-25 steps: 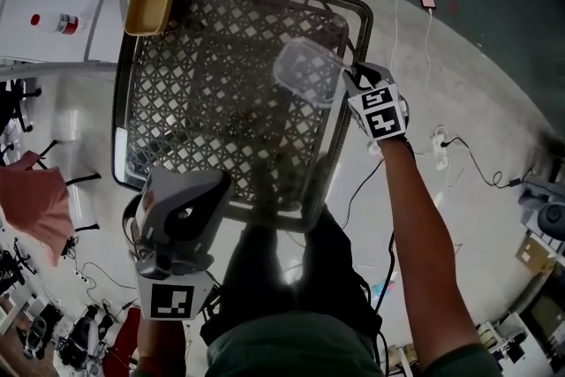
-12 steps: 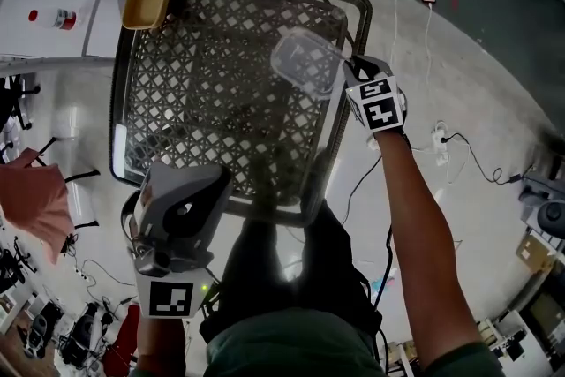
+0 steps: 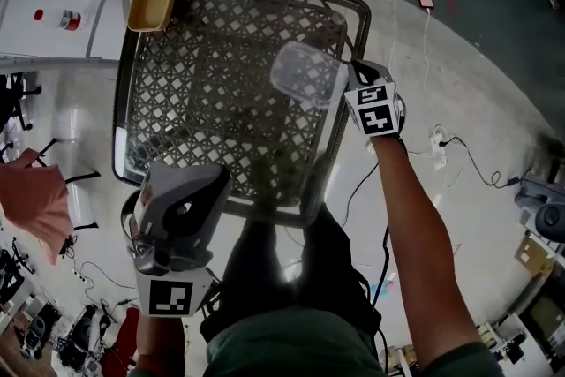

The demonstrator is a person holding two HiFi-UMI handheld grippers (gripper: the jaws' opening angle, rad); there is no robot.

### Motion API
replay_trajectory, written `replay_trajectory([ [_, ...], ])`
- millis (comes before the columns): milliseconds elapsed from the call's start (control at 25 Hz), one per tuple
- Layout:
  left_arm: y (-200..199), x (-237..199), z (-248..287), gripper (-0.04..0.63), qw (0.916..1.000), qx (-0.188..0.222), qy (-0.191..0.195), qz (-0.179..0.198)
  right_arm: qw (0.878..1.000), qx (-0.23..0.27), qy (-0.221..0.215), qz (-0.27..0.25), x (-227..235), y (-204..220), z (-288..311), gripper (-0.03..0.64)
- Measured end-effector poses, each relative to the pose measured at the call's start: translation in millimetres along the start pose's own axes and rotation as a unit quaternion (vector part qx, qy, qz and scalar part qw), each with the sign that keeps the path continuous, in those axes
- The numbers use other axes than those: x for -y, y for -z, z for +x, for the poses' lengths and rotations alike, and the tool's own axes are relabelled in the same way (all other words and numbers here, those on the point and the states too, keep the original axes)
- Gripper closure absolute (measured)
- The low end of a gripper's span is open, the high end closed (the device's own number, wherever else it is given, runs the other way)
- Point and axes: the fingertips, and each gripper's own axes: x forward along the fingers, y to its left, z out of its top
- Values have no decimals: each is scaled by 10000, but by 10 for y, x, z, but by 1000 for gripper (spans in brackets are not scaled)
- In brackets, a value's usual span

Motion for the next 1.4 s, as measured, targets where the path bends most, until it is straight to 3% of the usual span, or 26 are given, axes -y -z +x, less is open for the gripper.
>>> replay_trajectory([
  [400,-153,-146,-95,594,9998,93,-67,138,9978,463,417,-220,74,-335,-342,612],
  [1080,-714,-428,-482,594,9978,354,-278,489,9844,1389,766,-762,-91,-1187,-1486,612],
  [1280,-674,-413,-529,594,9982,300,-252,457,9900,1107,511,-703,-83,-1050,-1310,610],
  [1400,-500,-313,-489,594,9990,191,-158,377,9960,613,188,-625,-107,-733,-872,558],
])
